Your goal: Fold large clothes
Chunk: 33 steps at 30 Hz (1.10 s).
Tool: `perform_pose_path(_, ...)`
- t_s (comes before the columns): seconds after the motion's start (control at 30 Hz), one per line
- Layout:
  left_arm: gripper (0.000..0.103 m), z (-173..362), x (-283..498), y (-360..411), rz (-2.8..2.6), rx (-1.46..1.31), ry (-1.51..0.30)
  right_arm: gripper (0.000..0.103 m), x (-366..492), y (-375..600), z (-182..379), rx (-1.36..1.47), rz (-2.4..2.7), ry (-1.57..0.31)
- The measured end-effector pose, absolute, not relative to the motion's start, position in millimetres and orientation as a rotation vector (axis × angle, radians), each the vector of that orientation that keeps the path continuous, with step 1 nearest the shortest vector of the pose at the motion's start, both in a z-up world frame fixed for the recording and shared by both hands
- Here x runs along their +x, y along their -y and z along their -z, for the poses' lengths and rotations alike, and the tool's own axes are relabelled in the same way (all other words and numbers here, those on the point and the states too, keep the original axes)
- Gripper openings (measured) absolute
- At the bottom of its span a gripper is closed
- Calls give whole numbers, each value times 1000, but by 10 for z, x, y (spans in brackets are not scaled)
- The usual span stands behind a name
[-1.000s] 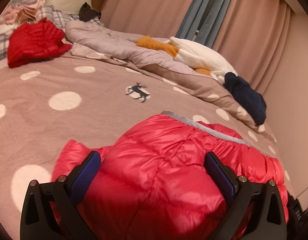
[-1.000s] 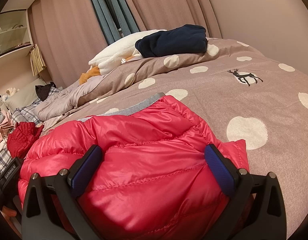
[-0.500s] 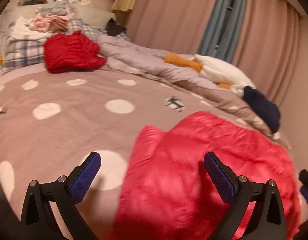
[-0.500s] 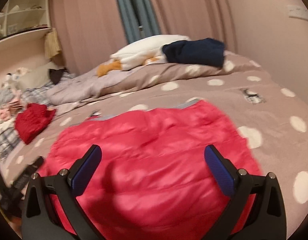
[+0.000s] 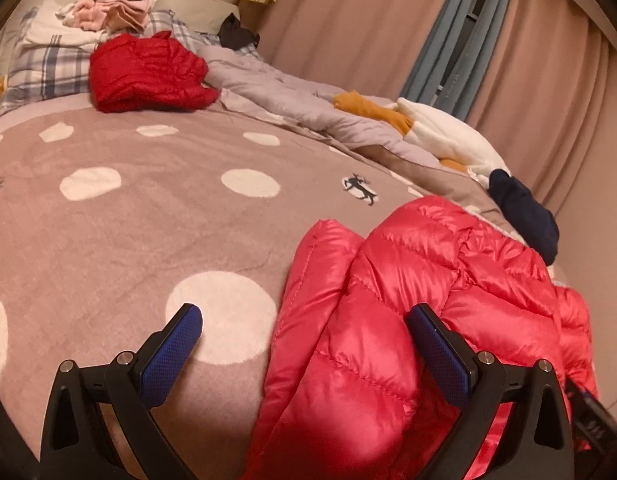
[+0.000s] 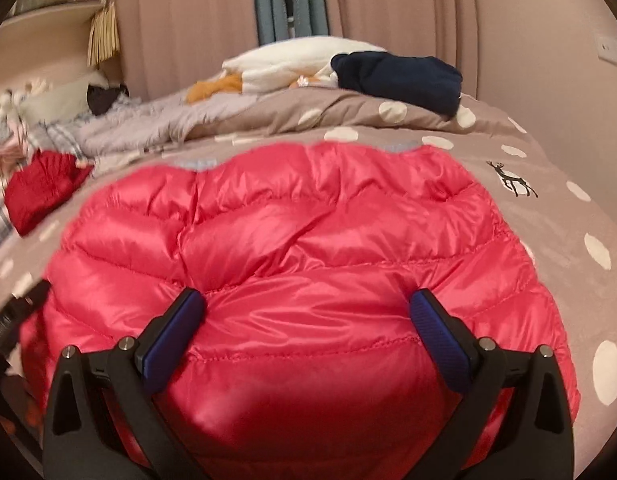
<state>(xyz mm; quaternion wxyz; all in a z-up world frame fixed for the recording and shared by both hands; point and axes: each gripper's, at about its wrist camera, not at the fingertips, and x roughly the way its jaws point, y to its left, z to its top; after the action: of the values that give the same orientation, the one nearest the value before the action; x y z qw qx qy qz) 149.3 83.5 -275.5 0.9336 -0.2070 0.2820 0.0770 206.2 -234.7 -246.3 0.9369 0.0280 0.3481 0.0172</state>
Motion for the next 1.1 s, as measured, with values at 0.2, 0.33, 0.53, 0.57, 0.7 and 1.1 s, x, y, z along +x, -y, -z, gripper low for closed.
perform_pose_path(0.2, 102, 2738, 1429, -769, -165, -392, -577, 103, 2211, 2274, 2685, -35, -40, -752)
perform_pose_path(0.33, 102, 2753, 1447, -809, -128, -454, -597, 103, 2290, 2218, 2754, -85, -14, -769)
perform_pose_path(0.53, 102, 2775, 1457, -784, -116, -425, -605, 103, 2340, 2222, 2766, -84, -15, -778)
perform_pose_path(0.57, 102, 2797, 1463, -797, -106, -443, -614, 103, 2319, 2218, 2762, -79, -16, -774)
perform_pose_path(0.7, 102, 2931, 1493, -943, -39, -580, -667, 103, 2264, 2228, 2723, -69, -13, -742)
perform_pose_path(1.1, 102, 2920, 1225, -866, -7, -612, -664, 103, 1588, 2798, 2289, 142, -13, -630)
